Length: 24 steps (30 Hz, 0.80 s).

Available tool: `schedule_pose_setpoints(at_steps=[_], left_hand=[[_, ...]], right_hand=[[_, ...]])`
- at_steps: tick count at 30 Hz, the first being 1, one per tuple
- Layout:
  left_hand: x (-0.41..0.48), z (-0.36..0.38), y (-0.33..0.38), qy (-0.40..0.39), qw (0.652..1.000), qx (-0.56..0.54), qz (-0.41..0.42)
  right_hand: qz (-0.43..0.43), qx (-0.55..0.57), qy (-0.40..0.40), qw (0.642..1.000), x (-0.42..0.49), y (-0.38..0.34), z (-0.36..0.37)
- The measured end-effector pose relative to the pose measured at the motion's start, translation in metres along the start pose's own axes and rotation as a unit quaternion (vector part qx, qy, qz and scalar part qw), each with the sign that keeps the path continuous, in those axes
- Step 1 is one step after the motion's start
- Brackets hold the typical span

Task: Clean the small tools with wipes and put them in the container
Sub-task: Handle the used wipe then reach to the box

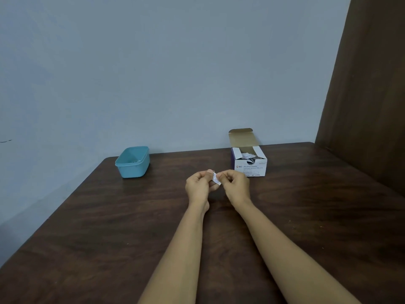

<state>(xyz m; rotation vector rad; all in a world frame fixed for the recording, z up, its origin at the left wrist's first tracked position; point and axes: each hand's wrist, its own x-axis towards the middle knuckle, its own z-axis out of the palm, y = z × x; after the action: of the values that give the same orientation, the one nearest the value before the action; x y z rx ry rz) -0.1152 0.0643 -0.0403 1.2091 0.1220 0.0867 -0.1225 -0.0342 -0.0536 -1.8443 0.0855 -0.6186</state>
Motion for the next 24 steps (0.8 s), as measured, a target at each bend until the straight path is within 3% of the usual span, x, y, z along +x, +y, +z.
schedule_pose_setpoints(at_steps=[5, 11, 16, 24], left_hand=[[-0.007, -0.002, 0.005, -0.041, 0.999, -0.003, -0.016], [-0.026, 0.002, 0.013, -0.040, 0.998, -0.022, -0.033], [-0.051, 0.012, 0.016, -0.041, 0.994, -0.029, -0.094], [-0.128, 0.047, 0.007, -0.177, 0.974, 0.029, -0.141]], right_hand=[[0.057, 0.144, -0.027, 0.988, -0.006, -0.003, -0.008], [0.095, 0.168, -0.064, 0.979, -0.016, -0.013, -0.021], [0.146, 0.198, -0.077, 0.966, -0.040, -0.022, -0.052], [0.169, 0.188, -0.041, 0.967, -0.092, -0.028, -0.149]])
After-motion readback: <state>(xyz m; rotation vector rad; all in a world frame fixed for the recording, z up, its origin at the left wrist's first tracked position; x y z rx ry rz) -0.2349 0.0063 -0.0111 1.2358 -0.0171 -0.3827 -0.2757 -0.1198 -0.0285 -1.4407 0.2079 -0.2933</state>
